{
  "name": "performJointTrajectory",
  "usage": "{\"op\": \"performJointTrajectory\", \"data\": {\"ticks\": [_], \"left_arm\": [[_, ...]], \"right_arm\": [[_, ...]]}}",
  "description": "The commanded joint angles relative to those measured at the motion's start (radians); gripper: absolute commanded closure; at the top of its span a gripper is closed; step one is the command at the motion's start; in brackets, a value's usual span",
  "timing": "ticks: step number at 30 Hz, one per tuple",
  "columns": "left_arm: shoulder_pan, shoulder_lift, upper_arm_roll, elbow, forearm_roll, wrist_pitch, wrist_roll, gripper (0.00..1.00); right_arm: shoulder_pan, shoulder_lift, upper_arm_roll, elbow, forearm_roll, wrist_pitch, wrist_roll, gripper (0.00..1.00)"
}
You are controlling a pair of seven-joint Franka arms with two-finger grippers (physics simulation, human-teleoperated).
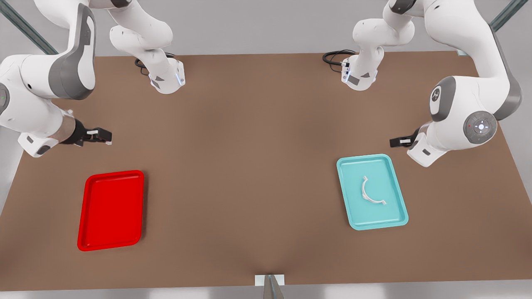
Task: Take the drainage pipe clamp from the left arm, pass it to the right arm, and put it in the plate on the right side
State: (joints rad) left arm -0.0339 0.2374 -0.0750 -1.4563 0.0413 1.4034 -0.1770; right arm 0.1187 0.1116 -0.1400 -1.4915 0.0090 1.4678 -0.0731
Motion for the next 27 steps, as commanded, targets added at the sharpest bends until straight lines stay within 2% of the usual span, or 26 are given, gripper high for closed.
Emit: {"op": "performJointTrajectory", "data": {"ticks": [1,2,4,5,6,7,8,10,13,18,21,23,27], "left_arm": [[0.0,0.0,0.0,-0.006,0.003,0.137,-0.081,0.0],[0.0,0.003,0.001,-0.006,0.003,0.138,-0.087,0.0],[-0.004,0.127,0.004,0.004,0.011,0.196,-0.319,0.0],[-0.003,0.229,0.004,0.004,0.012,0.352,-0.617,0.0],[0.0,0.328,0.059,0.019,0.022,0.518,-0.826,0.0],[0.009,0.396,0.066,0.027,0.022,0.656,-0.942,0.0],[0.008,0.437,0.066,0.036,0.028,0.68,-1.044,0.0],[0.008,0.461,0.064,0.019,0.022,0.792,-1.331,0.0],[0.006,0.471,0.052,0.001,0.025,0.862,-1.598,0.0],[0.005,0.485,0.044,-0.042,0.025,0.864,-1.705,0.0],[0.006,0.459,0.031,-0.136,0.026,0.862,-1.701,0.0],[0.009,0.433,0.031,-0.202,0.031,0.942,-1.698,0.0],[0.009,0.458,0.031,-0.202,0.032,0.957,-1.679,0.0]], "right_arm": [[0.006,0.002,0.0,0.0,0.0,0.071,-0.076,0.0],[0.007,0.002,0.0,0.0,0.0,0.069,-0.076,0.0],[0.012,0.003,0.002,0.0,0.0,0.069,-0.076,0.0],[0.012,0.003,0.002,-0.003,0.0,0.069,-0.076,0.0],[0.012,0.003,0.002,-0.007,0.0,0.069,-0.076,0.0],[0.016,0.005,0.002,-0.007,0.0,0.069,-0.074,0.0],[0.016,0.007,0.002,-0.007,0.0,0.069,-0.074,0.0],[0.016,0.01,0.002,-0.015,0.0,0.069,-0.074,0.0],[0.018,0.011,0.005,-0.021,0.0,0.071,-0.074,0.0],[0.018,0.011,0.005,-0.029,0.0,0.071,-0.073,0.0],[0.019,0.011,0.008,-0.03,0.0,0.068,-0.074,0.0],[0.021,0.011,0.008,-0.035,0.0,0.068,-0.073,0.0],[0.026,0.011,0.008,-0.036,0.0,0.068,-0.071,0.0]]}}
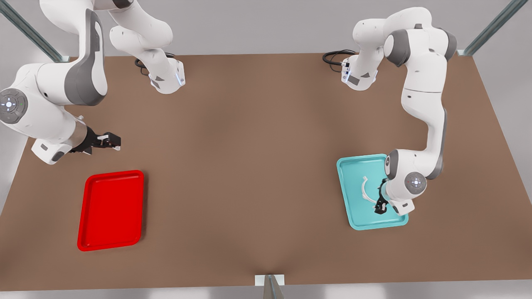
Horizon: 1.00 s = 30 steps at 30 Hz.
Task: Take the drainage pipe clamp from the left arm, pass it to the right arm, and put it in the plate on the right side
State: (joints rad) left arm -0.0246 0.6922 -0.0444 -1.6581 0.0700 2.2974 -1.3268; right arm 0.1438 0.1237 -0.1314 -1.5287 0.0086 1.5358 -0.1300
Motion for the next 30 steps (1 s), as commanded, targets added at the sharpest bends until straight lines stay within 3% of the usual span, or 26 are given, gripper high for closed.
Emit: {"op": "performJointTrajectory", "data": {"ticks": [1,5,6,8,18,19,22,28,29,30], "left_arm": [[0.0,0.007,0.0,0.0,0.004,0.063,-0.508,0.0],[0.005,0.03,-0.005,0.0,0.011,0.06,-0.206,0.0],[0.005,0.03,-0.005,0.0,0.011,0.056,-0.173,0.04],[0.005,0.046,-0.005,0.001,0.042,0.056,-0.173,0.41],[0.003,0.053,-0.005,0.003,0.042,0.054,-0.173,0.43],[0.003,0.053,-0.005,0.003,0.042,0.05,-0.175,0.53],[0.003,0.053,-0.005,0.003,0.042,0.05,-0.176,0.66],[0.003,0.059,-0.005,0.004,0.04,0.05,-0.176,0.68],[0.003,0.059,-0.005,0.004,0.042,0.05,-0.176,0.7],[0.003,0.059,-0.005,0.004,0.04,0.05,-0.178,0.79]], "right_arm": [[0.0,-0.001,-0.001,-0.001,0.001,0.0,-0.014,0.0],[0.002,-0.001,-0.001,-0.007,0.001,0.0,-0.01,0.0],[0.0,-0.001,-0.001,-0.007,0.001,0.0,-0.01,0.0],[0.0,-0.001,-0.001,-0.007,0.001,0.0,-0.01,0.0],[0.003,-0.001,0.001,-0.011,0.001,0.0,-0.007,0.0],[0.003,-0.001,0.001,-0.011,0.001,0.0,-0.007,0.0],[0.007,-0.001,0.001,-0.013,0.001,0.0,-0.007,0.0],[0.008,-0.001,0.001,-0.014,0.001,-0.002,-0.005,0.0],[0.008,-0.003,0.001,-0.018,0.001,0.0,-0.005,0.0],[0.008,-0.003,-0.001,-0.018,0.001,0.0,-0.005,0.0]]}}
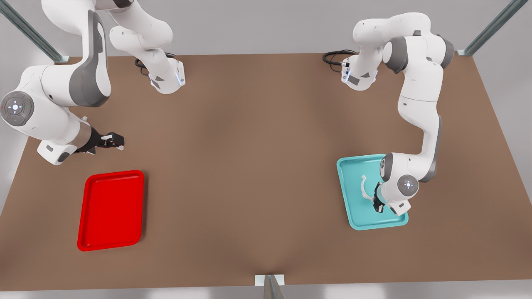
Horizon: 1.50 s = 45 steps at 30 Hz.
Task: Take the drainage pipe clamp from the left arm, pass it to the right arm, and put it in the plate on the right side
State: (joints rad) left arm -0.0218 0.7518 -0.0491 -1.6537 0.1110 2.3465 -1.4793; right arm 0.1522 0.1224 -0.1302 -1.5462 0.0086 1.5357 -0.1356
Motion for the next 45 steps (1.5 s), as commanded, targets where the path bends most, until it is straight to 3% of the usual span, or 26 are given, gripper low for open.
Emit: {"op": "performJointTrajectory", "data": {"ticks": [1,5,9,11,14,20,26,35,45], "left_arm": [[-0.001,-0.006,0.0,0.002,-0.001,-0.009,-0.026,0.79],[-0.004,-0.028,0.0,0.008,-0.01,-0.029,-0.027,0.79],[-0.024,-0.052,-0.069,0.245,-0.085,-0.401,-0.09,0.79],[-0.134,-0.046,-0.069,0.347,-0.063,-0.53,-0.171,0.79],[-0.3,-0.017,-0.069,0.483,-0.067,-0.564,-0.421,0.79],[-0.458,0.144,-0.089,0.713,-0.083,-0.567,-0.748,0.79],[-0.555,0.201,-0.086,0.812,-0.091,-0.507,-1.136,0.79],[-0.579,0.198,-0.104,0.816,-0.103,-0.489,-1.144,0.79],[-0.586,0.201,-0.118,0.816,-0.103,-0.492,-1.147,0.79]], "right_arm": [[0.001,-0.001,0.0,0.0,0.001,0.0,0.001,0.0],[0.009,0.0,0.0,0.0,0.001,0.001,0.004,0.0],[0.111,0.045,0.006,0.012,0.051,0.079,0.01,0.0],[0.233,0.107,0.006,0.037,0.062,0.153,0.048,0.0],[0.355,0.236,0.007,0.121,0.157,0.32,0.059,0.0],[0.451,0.25,0.007,0.092,0.203,0.465,0.105,0.0],[0.491,0.275,0.007,0.052,0.307,0.575,0.2,0.0],[0.541,0.273,0.007,-0.086,0.307,0.779,0.284,0.0],[0.557,0.267,0.007,-0.149,0.304,0.788,0.257,0.0]]}}
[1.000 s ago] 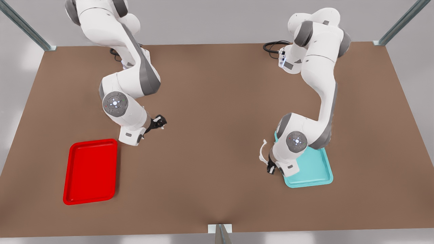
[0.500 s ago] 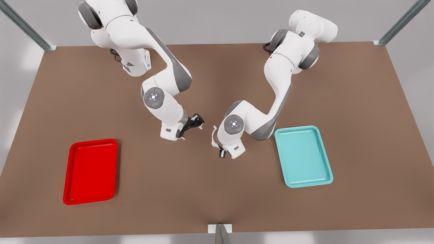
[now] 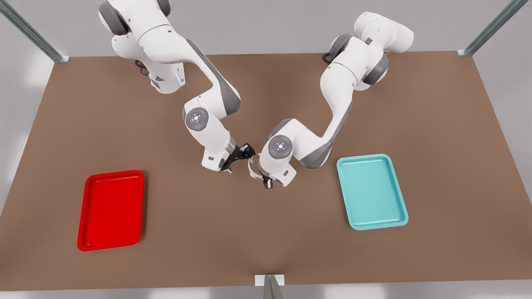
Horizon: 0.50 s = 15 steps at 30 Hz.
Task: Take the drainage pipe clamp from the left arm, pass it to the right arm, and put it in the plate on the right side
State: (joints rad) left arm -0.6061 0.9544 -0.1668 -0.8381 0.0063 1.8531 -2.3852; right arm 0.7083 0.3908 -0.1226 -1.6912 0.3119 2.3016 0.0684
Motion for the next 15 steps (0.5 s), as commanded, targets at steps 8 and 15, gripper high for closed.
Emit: {"op": "performJointTrajectory", "data": {"ticks": [8,15], "left_arm": [[0.0,-0.002,0.003,0.001,0.001,0.001,-0.236,0.79],[0.002,-0.002,0.006,0.002,0.001,0.005,-0.242,0.79]], "right_arm": [[0.02,0.079,0.0,0.005,-0.004,0.081,0.053,0.0],[0.036,0.12,0.0,0.008,-0.005,0.108,0.053,0.0]]}}
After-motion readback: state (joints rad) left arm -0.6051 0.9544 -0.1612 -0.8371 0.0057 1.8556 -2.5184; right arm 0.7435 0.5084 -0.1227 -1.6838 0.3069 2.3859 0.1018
